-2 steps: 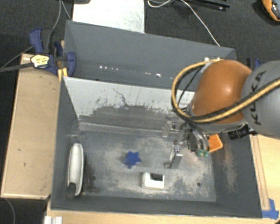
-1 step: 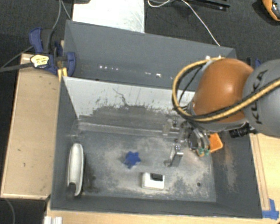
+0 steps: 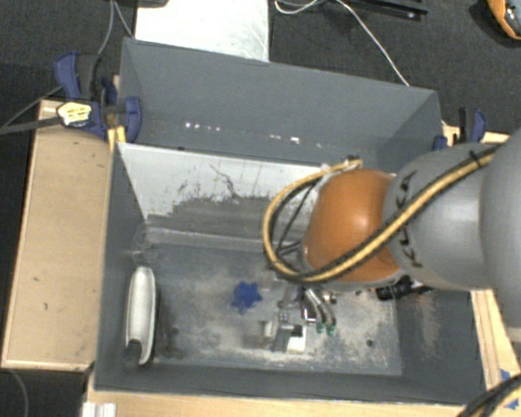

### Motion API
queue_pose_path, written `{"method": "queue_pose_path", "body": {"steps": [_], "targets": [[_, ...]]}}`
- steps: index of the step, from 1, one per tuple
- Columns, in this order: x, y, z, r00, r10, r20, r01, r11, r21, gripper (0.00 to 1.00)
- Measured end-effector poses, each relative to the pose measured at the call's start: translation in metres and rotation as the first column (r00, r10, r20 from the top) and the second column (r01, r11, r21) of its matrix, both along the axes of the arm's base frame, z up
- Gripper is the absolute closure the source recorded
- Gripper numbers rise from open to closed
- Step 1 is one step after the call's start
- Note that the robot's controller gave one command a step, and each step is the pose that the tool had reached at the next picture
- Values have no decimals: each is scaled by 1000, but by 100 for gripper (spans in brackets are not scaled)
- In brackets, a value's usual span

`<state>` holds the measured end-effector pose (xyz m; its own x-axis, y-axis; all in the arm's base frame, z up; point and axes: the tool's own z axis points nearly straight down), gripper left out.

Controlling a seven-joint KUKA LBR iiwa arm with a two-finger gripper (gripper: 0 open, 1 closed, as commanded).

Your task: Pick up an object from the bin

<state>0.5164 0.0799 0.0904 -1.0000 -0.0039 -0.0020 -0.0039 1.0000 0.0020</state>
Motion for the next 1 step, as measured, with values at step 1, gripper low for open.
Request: {"method": "queue_pose_path", "body": {"steps": [1], "targets": [[-4,16,-37,998,56,-7,-56,998,0,0]]}}
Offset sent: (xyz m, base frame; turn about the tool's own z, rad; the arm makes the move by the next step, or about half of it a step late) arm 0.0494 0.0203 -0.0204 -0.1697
